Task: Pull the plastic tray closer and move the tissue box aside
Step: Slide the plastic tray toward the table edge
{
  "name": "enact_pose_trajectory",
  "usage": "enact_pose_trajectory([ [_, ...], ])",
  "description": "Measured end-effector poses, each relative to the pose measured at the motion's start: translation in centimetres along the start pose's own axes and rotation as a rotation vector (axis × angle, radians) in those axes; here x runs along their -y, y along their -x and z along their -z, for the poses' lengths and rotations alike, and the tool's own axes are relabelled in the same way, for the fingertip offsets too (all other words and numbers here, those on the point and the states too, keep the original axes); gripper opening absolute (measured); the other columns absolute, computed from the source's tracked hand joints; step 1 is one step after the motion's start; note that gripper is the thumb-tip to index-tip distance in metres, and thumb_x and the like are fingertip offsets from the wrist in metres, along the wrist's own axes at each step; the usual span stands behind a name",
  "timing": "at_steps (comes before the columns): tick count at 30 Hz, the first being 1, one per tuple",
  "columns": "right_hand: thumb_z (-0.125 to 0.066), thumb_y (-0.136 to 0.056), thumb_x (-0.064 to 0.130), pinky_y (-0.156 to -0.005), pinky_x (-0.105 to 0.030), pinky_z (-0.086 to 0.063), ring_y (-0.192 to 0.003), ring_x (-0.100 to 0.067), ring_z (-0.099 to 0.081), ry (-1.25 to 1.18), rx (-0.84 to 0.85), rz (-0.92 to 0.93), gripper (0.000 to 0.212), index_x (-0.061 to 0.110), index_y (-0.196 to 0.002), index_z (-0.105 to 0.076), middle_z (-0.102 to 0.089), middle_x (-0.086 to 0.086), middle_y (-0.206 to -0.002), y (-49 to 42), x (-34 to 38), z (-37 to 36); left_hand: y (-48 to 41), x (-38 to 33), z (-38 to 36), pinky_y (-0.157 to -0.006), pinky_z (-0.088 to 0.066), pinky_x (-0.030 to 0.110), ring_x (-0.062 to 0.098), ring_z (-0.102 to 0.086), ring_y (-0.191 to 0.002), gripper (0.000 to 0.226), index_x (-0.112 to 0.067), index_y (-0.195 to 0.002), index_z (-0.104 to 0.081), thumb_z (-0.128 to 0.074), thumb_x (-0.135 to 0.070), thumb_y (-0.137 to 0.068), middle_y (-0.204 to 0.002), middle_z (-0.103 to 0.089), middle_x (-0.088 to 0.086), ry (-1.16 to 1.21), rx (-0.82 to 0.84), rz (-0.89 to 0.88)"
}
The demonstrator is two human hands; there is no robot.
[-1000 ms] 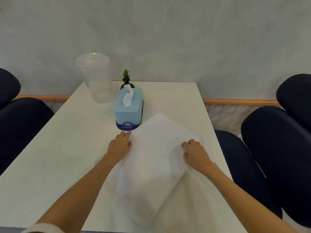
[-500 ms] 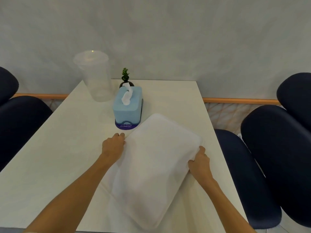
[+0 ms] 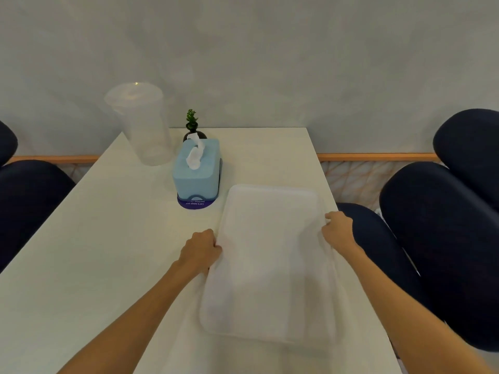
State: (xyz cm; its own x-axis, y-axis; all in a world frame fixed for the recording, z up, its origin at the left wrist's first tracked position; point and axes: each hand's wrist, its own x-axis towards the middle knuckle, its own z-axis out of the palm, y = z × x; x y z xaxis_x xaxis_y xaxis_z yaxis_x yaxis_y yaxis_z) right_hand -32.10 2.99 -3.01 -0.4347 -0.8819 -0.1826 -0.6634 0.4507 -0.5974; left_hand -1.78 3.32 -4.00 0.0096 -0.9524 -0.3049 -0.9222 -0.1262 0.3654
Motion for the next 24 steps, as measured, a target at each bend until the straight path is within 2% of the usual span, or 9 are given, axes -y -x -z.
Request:
enact_pose_trajectory([
  [2, -0.047, -0.093, -0.001, -0.093, -0.038, -0.048, -0.114, -0.039, -0.057, 0.058, -0.005, 0.019, 0.035, -0.006, -0.126, -0.053, -0.056, -0.023, -0.13, -1.0, -0.3, 0.5, 0.2, -1.1, -0.4, -0.062, -0.045, 0.03, 0.018, -0.054, -0.068, 0.01, -0.011, -0.092, -0.048, -0.049, -0.021, -0.092, -0.089, -0.056, 0.005, 0.016, 0.027, -0.012],
  [5, -0.048, -0.088, -0.004, -0.078, -0.036, -0.051, -0.101, -0.04, -0.063, 0.157, 0.009, 0.06, 0.027, -0.009, -0.111, -0.063, -0.066, -0.025, -0.114, -2.1, -0.3, 1.4, 0.2, -2.5, -1.0, -0.065, -0.049, 0.032, 0.021, -0.055, -0.069, 0.01, -0.011, -0.093, -0.045, -0.048, -0.021, -0.093, -0.09, -0.055, 0.006, 0.055, 0.04, -0.023],
  [9, -0.048, -0.088, -0.003, -0.081, -0.04, -0.055, -0.093, -0.037, -0.067, 0.256, 0.025, 0.084, 0.023, -0.008, -0.1, -0.066, -0.071, -0.023, -0.103, -3.1, -0.6, 1.8, 0.3, -3.3, -1.5, -0.065, -0.052, 0.034, 0.019, -0.055, -0.061, 0.011, -0.011, -0.091, -0.044, -0.047, -0.021, -0.094, -0.091, -0.057, 0.009, 0.1, 0.04, -0.033],
  [13, -0.046, -0.09, -0.004, -0.081, -0.039, -0.054, -0.095, -0.037, -0.065, 0.257, 0.034, 0.098, 0.024, -0.007, -0.105, -0.065, -0.069, -0.022, -0.107, -2.9, -1.0, 1.9, 0.5, -3.1, -2.0, -0.074, -0.059, 0.042, 0.027, -0.062, -0.067, 0.01, -0.01, -0.091, -0.047, -0.049, -0.019, -0.093, -0.094, -0.062, 0.013, 0.165, 0.054, -0.014],
  [16, -0.045, -0.089, -0.006, -0.084, -0.042, -0.052, -0.101, -0.04, -0.062, 0.208, 0.033, 0.08, 0.027, -0.01, -0.111, -0.061, -0.066, -0.026, -0.113, -2.4, -0.8, 2.3, 0.7, -3.0, -2.0, -0.072, -0.058, 0.039, 0.026, -0.063, -0.067, 0.009, -0.01, -0.09, -0.048, -0.051, -0.018, -0.092, -0.095, -0.065, 0.014, 0.206, 0.078, 0.005],
  [19, -0.047, -0.089, -0.006, -0.089, -0.043, -0.05, -0.109, -0.041, -0.058, 0.176, 0.014, 0.079, 0.03, -0.011, -0.118, -0.055, -0.061, -0.028, -0.12, -2.3, -0.4, 2.6, 0.8, -2.6, -1.4, -0.072, -0.061, 0.041, 0.032, -0.072, -0.066, 0.013, -0.007, -0.094, -0.053, -0.055, -0.019, -0.091, -0.084, -0.071, 0.014, 0.287, 0.135, 0.032],
  [21, -0.048, -0.09, -0.003, -0.092, -0.043, -0.049, -0.113, -0.04, -0.056, 0.153, -0.004, 0.115, 0.034, -0.008, -0.124, -0.052, -0.058, -0.027, -0.125, -2.5, 0.5, 2.7, 0.4, -2.1, -0.4, -0.076, -0.061, 0.044, 0.031, -0.073, -0.071, 0.015, -0.011, -0.094, -0.057, -0.058, -0.026, -0.09, -0.08, -0.072, 0.011, 0.305, 0.141, 0.031],
  [24, -0.051, -0.091, 0.003, -0.093, -0.041, -0.048, -0.116, -0.037, -0.055, 0.129, 0.021, 0.206, 0.039, -0.001, -0.13, -0.05, -0.056, -0.025, -0.129, -2.7, 3.1, 2.6, -0.7, -1.3, 2.3, -0.083, -0.058, 0.045, 0.027, -0.071, -0.079, 0.016, -0.024, -0.084, -0.059, -0.06, -0.039, -0.085, -0.092, -0.07, 0.006, 0.242, 0.054, -0.009],
])
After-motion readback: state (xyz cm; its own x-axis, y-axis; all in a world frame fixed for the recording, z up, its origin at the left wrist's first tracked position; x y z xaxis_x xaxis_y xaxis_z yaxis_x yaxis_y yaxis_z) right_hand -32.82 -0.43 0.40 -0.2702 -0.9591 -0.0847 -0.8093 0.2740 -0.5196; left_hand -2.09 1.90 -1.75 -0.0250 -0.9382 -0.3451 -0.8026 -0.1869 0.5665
